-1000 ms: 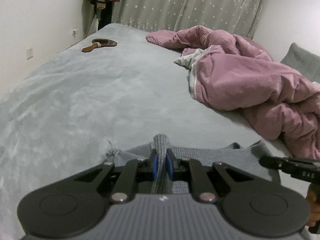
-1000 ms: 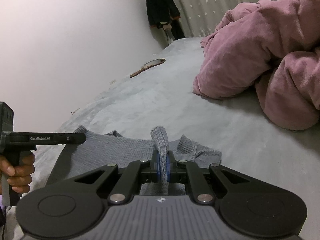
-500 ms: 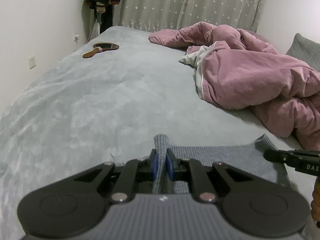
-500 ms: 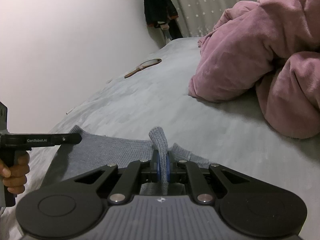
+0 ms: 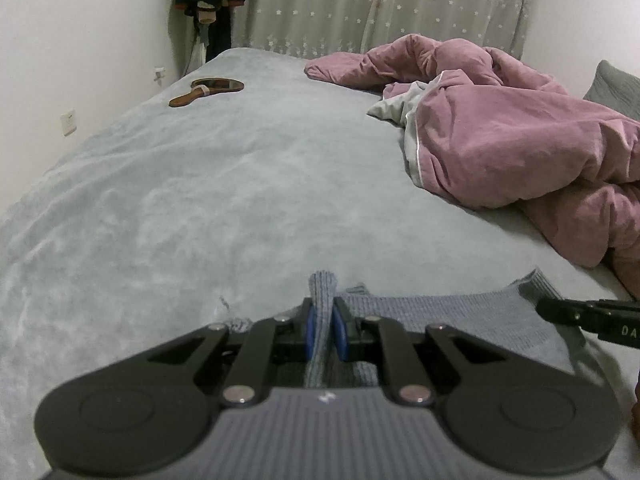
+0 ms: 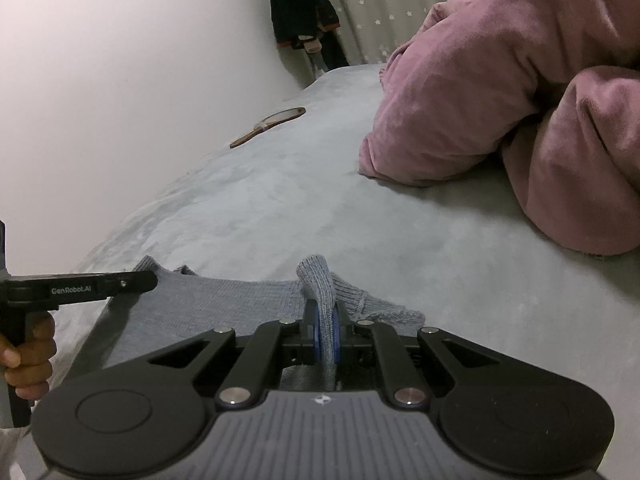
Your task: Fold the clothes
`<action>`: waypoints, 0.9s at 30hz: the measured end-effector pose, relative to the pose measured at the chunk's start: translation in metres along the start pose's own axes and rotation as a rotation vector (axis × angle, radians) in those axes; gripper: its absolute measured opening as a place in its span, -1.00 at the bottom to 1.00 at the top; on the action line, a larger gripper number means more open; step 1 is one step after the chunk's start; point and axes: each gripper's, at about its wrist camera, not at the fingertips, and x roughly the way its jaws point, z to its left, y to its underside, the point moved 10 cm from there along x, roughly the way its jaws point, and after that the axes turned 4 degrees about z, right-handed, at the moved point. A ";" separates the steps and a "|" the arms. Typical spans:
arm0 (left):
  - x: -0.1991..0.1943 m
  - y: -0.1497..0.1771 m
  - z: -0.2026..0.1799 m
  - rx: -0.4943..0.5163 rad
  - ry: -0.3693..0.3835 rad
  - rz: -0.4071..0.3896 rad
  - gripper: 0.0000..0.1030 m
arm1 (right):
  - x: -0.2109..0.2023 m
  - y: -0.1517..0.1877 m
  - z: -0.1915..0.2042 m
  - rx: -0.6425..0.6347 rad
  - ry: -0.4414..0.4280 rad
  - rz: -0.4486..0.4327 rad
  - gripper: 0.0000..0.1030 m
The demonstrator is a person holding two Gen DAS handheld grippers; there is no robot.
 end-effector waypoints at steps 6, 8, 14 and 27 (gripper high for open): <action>0.003 -0.002 0.006 -0.020 -0.011 -0.006 -0.59 | 0.002 0.002 0.000 0.019 0.008 -0.009 -0.83; 0.002 -0.003 0.007 -0.029 -0.005 -0.009 -0.59 | -0.001 0.002 0.000 0.026 0.017 -0.028 -0.83; 0.001 -0.005 0.003 0.016 -0.015 -0.044 -0.77 | -0.003 0.004 0.004 0.019 0.071 -0.061 -0.83; 0.013 -0.005 -0.004 0.063 -0.070 -0.043 -0.70 | -0.006 0.010 -0.005 0.099 0.135 -0.087 -0.84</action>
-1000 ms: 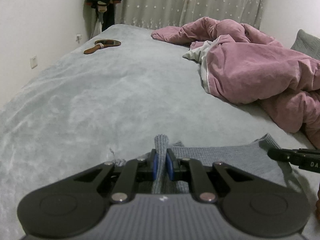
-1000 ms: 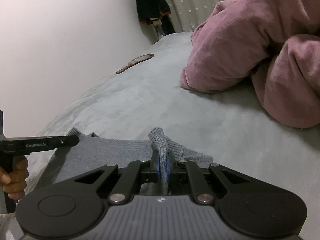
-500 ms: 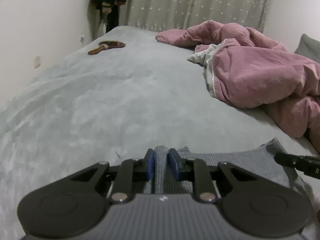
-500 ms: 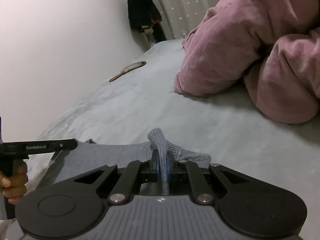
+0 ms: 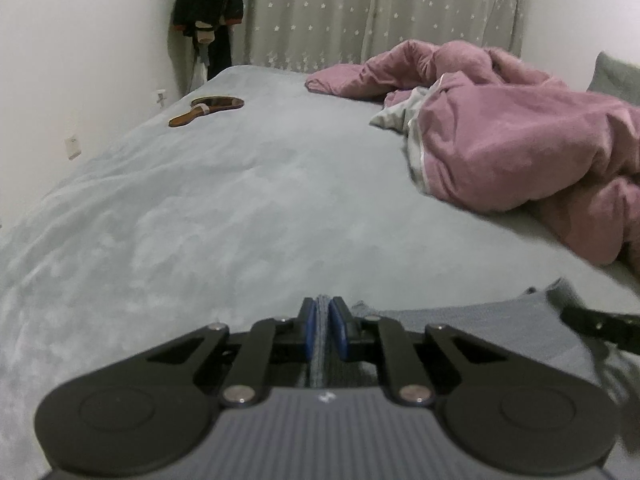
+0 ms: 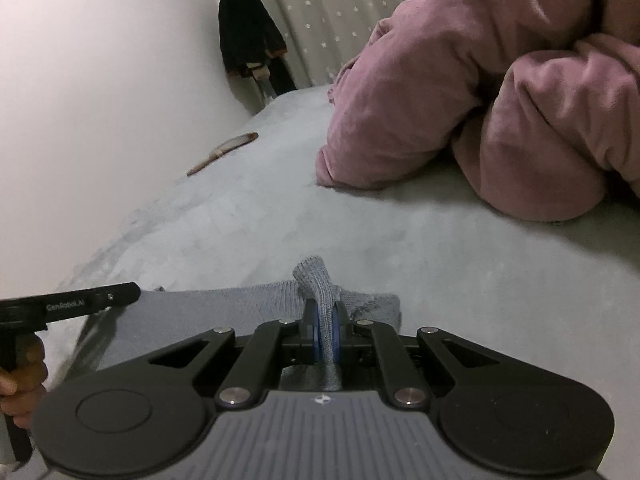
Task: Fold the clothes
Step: 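Open both grippers and release the grey sweater cuff, then move both open grippers back over the folded sweater strip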
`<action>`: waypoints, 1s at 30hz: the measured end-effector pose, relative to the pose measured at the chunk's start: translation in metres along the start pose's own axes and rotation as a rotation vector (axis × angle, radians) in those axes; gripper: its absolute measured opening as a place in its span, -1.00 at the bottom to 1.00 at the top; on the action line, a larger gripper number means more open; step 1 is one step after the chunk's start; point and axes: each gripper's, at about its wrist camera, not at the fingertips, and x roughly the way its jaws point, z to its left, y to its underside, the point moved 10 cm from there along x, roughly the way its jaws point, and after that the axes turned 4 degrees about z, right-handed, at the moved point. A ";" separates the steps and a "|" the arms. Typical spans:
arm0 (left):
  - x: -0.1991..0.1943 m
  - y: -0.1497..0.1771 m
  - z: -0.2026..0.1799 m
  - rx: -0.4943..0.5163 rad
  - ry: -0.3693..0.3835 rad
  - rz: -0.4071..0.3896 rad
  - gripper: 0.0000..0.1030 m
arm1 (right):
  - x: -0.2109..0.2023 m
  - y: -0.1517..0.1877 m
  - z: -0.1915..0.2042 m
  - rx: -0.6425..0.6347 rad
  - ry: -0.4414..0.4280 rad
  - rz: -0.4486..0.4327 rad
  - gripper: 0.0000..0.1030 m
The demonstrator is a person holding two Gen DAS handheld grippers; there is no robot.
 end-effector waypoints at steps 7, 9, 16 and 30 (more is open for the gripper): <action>-0.027 -0.013 0.020 -0.053 -0.038 -0.022 -0.31 | -0.020 -0.004 -0.002 -0.042 0.041 -0.014 -0.42; -0.045 -0.017 0.029 -0.081 -0.040 -0.033 -0.29 | -0.034 -0.005 -0.007 -0.050 0.065 -0.027 -0.41; -0.101 0.028 0.000 -0.066 0.017 0.030 -0.26 | -0.075 0.010 0.011 -0.060 0.002 -0.034 -0.41; -0.113 0.109 -0.038 -0.013 0.014 0.091 -0.27 | -0.077 0.083 0.116 -0.348 -0.113 0.100 -0.55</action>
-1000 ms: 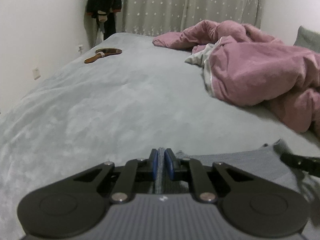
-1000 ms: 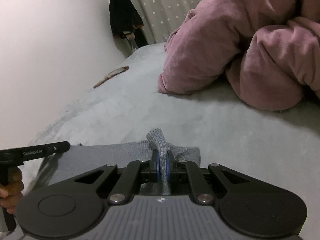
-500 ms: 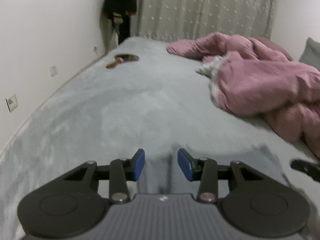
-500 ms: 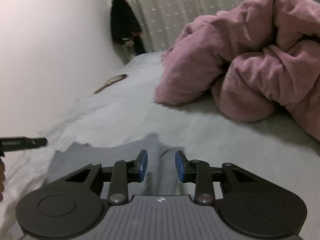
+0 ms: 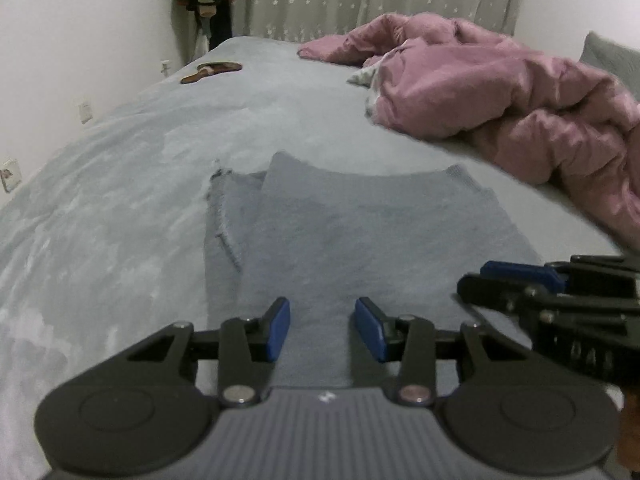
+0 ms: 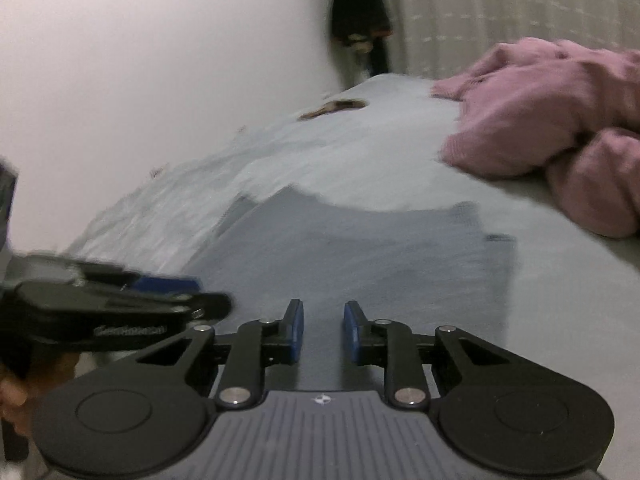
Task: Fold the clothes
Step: 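Move both open grippers back over the folded sweater strip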
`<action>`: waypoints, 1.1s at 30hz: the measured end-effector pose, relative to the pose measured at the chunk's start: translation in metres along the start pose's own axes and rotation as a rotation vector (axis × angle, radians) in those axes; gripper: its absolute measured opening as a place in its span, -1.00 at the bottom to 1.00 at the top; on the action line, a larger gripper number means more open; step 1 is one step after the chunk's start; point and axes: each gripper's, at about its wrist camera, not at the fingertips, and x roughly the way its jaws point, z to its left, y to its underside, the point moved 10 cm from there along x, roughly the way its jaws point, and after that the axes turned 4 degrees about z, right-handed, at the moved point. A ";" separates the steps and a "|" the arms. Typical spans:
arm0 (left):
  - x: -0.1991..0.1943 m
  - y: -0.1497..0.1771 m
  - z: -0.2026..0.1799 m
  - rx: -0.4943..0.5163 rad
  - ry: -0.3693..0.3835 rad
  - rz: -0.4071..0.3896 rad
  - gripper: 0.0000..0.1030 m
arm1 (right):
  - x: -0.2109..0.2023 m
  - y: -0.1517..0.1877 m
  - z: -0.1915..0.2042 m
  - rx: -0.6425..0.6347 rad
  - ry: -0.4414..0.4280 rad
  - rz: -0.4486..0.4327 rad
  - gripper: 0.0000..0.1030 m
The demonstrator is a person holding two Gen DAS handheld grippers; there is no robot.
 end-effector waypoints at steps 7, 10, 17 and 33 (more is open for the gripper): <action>0.002 0.008 0.006 0.012 -0.020 0.001 -0.27 | 0.018 0.009 0.003 -0.108 0.020 0.043 -0.57; 0.002 0.010 0.006 0.017 -0.027 -0.006 -0.27 | 0.014 0.010 -0.014 -0.109 0.043 0.038 -0.65; 0.003 0.009 0.009 -0.010 -0.017 -0.002 -0.27 | 0.002 0.016 -0.074 -0.033 0.127 0.020 -0.70; -0.016 0.005 0.009 -0.045 0.035 -0.030 -0.30 | -0.031 0.016 -0.086 -0.006 0.175 -0.001 -0.89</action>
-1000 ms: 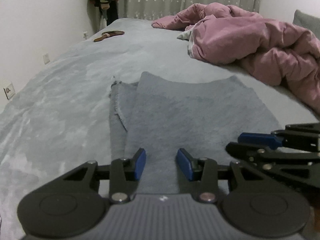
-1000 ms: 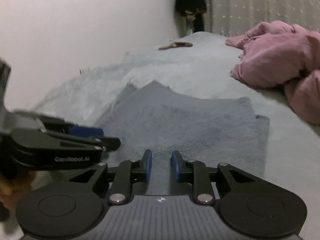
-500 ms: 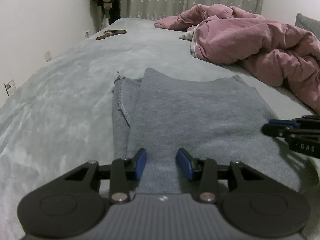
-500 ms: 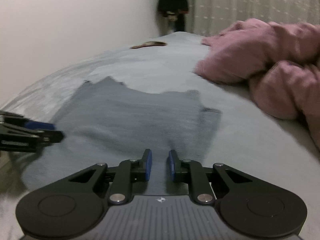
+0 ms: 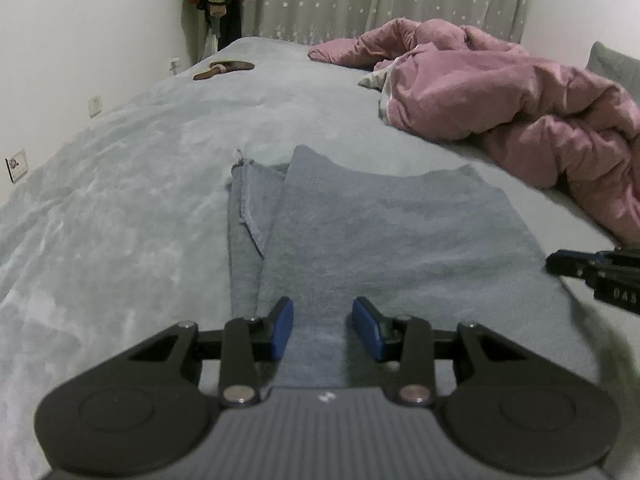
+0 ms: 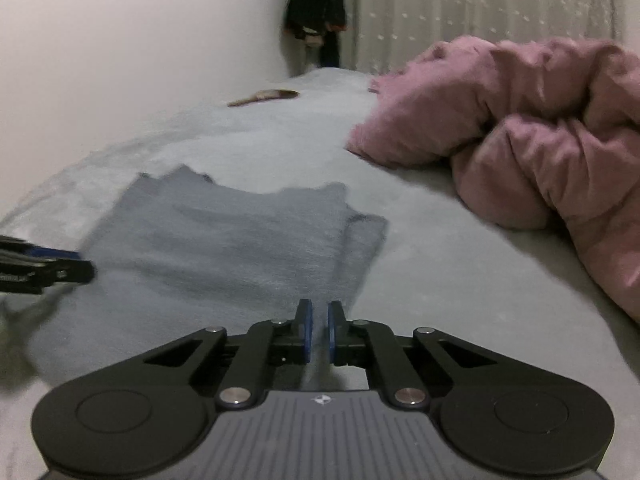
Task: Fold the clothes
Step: 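Move both open grippers back over the folded sweater strip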
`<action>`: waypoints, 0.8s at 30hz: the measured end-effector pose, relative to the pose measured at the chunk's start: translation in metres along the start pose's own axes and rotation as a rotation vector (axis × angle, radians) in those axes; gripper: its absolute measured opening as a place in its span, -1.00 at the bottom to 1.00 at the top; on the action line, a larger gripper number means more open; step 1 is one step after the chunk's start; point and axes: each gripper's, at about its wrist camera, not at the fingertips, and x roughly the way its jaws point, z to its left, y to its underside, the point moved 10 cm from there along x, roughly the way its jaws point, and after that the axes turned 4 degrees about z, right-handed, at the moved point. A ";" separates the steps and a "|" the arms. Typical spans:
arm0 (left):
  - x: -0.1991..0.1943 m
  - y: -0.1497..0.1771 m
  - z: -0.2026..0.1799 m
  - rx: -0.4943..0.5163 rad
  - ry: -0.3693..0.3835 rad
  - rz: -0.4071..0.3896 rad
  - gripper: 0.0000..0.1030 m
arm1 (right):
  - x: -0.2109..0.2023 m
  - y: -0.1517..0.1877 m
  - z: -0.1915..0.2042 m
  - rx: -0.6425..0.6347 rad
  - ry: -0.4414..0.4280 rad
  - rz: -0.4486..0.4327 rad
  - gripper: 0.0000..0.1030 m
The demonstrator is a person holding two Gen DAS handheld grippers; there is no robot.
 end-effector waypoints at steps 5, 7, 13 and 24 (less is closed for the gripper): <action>-0.024 0.006 -0.017 -0.004 0.054 -0.014 -0.30 | -0.018 0.000 0.040 -0.027 -0.098 -0.010 -0.89; -0.029 0.012 -0.026 0.018 0.061 -0.015 -0.30 | -0.020 0.004 0.055 -0.017 -0.134 -0.003 -0.89; -0.027 0.031 -0.040 0.049 0.052 0.017 -0.29 | -0.020 0.018 0.090 -0.027 -0.183 0.031 -0.82; -0.020 0.045 -0.021 -0.014 0.021 0.066 -0.26 | -0.016 0.039 0.103 -0.189 -0.140 0.082 -0.76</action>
